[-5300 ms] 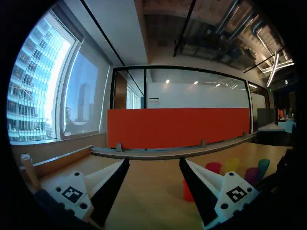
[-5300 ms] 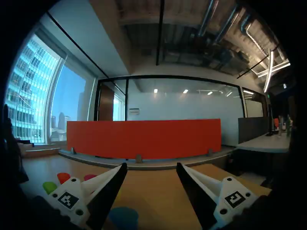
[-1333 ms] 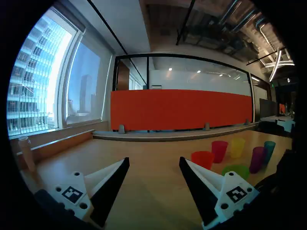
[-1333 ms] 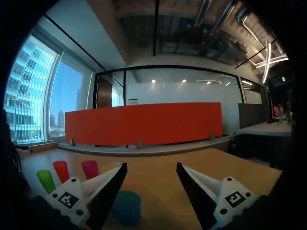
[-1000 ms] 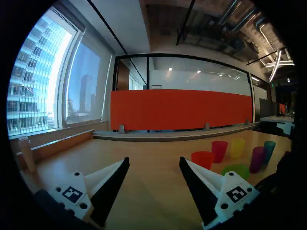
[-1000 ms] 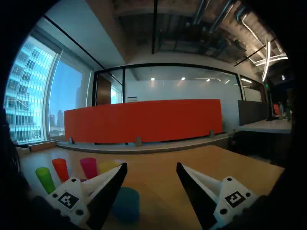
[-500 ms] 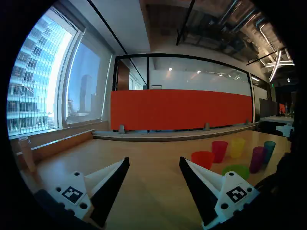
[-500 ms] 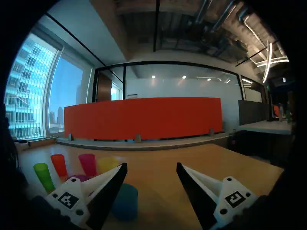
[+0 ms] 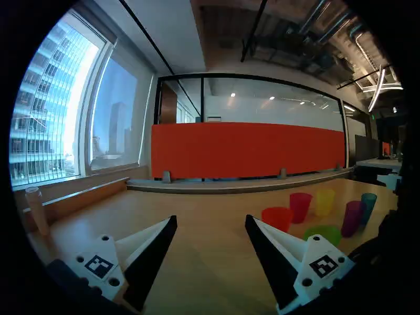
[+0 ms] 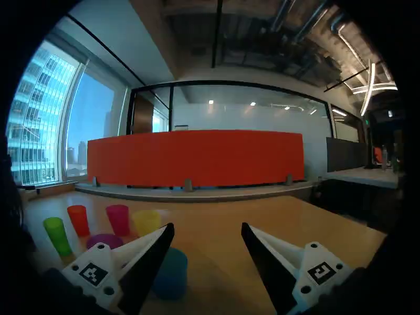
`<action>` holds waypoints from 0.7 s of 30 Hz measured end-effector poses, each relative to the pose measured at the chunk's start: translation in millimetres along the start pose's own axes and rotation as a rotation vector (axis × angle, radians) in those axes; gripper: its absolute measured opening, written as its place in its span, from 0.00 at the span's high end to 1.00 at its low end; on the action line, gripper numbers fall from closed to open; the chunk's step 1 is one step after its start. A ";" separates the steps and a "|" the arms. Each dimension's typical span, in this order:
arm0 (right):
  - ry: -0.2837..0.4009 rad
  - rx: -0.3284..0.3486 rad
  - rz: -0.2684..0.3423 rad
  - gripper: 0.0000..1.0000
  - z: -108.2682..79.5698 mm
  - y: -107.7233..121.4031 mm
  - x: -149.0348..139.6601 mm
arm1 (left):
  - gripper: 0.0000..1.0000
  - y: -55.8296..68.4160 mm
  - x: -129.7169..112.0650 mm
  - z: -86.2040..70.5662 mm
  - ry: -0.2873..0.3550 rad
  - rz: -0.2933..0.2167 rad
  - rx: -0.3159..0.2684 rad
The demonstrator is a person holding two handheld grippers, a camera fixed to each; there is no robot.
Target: Pour water
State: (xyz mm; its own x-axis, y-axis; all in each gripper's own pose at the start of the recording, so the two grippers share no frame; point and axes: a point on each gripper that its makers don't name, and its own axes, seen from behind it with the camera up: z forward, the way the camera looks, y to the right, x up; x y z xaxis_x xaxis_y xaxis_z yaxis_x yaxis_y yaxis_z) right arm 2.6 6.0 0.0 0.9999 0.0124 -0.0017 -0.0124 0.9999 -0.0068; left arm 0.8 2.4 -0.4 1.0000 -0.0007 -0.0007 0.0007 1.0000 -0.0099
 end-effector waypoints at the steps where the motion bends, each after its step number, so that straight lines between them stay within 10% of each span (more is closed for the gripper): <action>1: 0.000 0.000 -0.003 0.01 -0.1 -0.4 -0.1 | 0.03 -0.1 0.0 -0.1 0.000 0.000 0.000; 21: -0.002 0.007 -0.013 0.01 -0.4 -4.4 -1.1 | 0.04 -0.7 0.2 -0.3 0.000 0.000 0.000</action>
